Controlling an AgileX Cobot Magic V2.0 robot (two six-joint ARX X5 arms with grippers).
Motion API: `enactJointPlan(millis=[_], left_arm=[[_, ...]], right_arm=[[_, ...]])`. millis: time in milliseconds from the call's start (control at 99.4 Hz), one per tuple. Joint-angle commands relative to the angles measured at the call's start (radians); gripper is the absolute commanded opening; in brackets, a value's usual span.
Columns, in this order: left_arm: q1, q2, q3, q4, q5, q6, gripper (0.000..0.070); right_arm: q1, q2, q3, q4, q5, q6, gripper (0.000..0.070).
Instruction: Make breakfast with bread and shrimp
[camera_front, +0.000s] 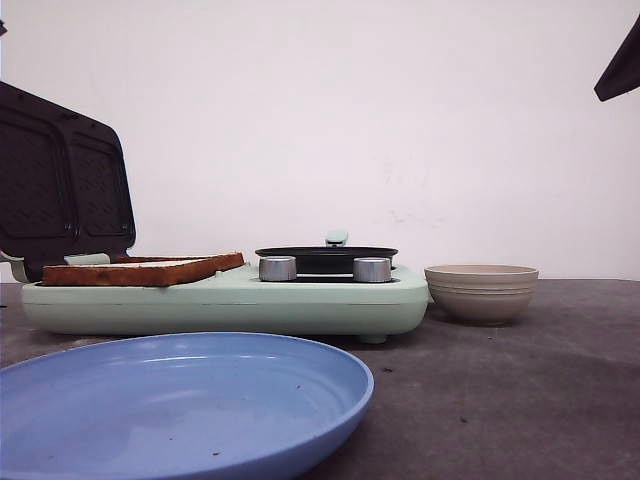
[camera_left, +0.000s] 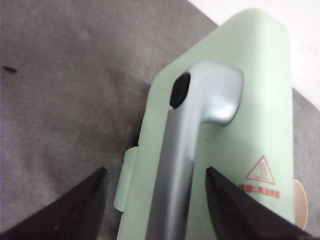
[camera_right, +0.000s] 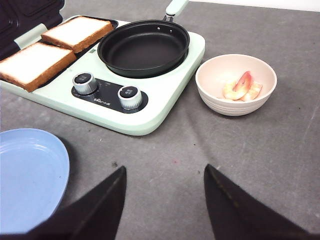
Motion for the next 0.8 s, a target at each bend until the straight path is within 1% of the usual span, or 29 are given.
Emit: enactJointPlan(millis=[0, 30, 90, 141, 161, 312, 452, 603, 794], left_arm=[[0.000, 0.024, 0.019, 0.007, 0.006, 0.020, 0.0203], [-0.002, 0.024, 0.019, 0.009, 0.006, 0.022, 0.0165], [-0.002, 0.024, 0.019, 0.012, 0.006, 0.024, 0.0068], [-0.002, 0.024, 0.019, 0.011, 0.006, 0.024, 0.0013], [-0.002, 0.024, 0.019, 0.011, 0.006, 0.024, 0.0003], [-0.002, 0.024, 0.019, 0.011, 0.012, 0.024, 0.0004], [-0.003, 0.024, 0.019, 0.012, 0.058, 0.024, 0.0004], [-0.024, 0.024, 0.019, 0.011, 0.058, 0.024, 0.0004], [-0.080, 0.024, 0.019, 0.013, 0.054, 0.025, 0.0004]], right_arm=[[0.009, 0.004, 0.004, 0.008, 0.003, 0.010, 0.0294], [0.009, 0.004, 0.004, 0.008, 0.003, 0.010, 0.0294], [0.009, 0.004, 0.004, 0.008, 0.003, 0.010, 0.0294], [0.009, 0.004, 0.004, 0.008, 0.003, 0.011, 0.0294], [0.009, 0.004, 0.004, 0.008, 0.003, 0.011, 0.0294], [0.009, 0.004, 0.004, 0.008, 0.003, 0.011, 0.0294], [0.009, 0.004, 0.004, 0.008, 0.003, 0.011, 0.0294], [0.009, 0.004, 0.004, 0.009, 0.002, 0.011, 0.0294], [0.009, 0.004, 0.004, 0.009, 0.002, 0.011, 0.0294]])
